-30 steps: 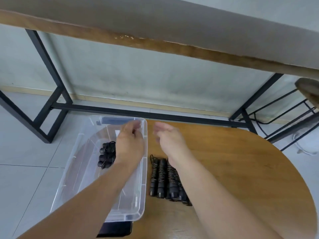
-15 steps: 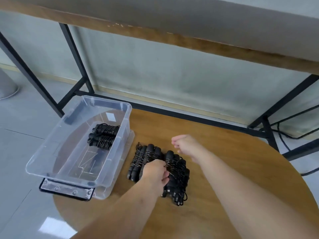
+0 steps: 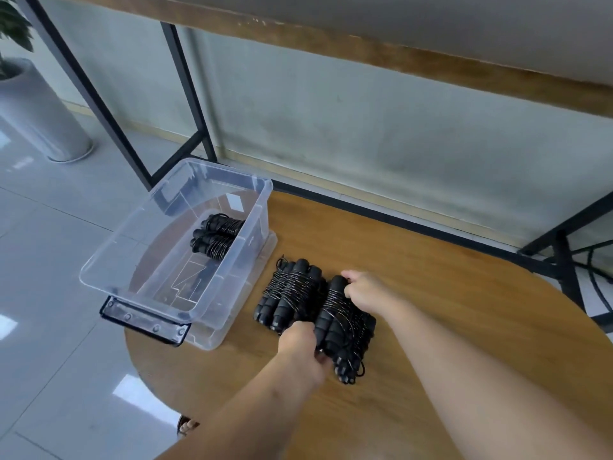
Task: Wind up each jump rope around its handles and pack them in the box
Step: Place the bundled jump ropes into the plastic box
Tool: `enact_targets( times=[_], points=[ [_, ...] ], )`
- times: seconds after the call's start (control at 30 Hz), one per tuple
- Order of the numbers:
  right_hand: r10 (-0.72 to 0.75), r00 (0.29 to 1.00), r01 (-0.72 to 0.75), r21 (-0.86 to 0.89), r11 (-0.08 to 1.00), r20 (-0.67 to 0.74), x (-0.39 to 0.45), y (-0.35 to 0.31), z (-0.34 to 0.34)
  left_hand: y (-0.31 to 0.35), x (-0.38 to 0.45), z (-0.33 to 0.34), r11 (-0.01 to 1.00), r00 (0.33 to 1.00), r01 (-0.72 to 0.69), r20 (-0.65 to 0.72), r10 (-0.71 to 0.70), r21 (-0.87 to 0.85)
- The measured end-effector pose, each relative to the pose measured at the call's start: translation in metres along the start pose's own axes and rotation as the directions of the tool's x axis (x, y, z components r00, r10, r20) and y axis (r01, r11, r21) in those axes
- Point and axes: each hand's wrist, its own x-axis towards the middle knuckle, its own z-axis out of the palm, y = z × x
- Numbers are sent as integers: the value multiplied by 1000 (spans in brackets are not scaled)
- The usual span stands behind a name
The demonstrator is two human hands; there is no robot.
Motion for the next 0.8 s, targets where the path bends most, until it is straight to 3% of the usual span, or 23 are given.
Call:
enact_targets(
  times=[0.23,0.43,0.53,0.6,0.7,0.8],
  points=[
    [39,997,-38,20,999,-69,-31,-12,-24,10,-31,6,994,997,-10,75,2,109],
    [-18,960,83,223,971,-280,-74,-68,-49,64,-55,0,942,962,-247,171,211,227],
    [-51,943,168,337,926,-329,-82,-118,-36,119,-58,-24,853,884,-455,240,400,255],
    [-86,937,218,376,901,-338,-86,-149,-20,157,-63,-41,785,853,-522,224,472,333],
    [-123,940,266,455,850,-319,-79,-196,10,219,-56,-68,712,822,-556,154,549,429],
    [-86,969,192,485,853,-231,-59,-236,53,270,-35,-89,570,760,-599,174,627,563]
  ],
)
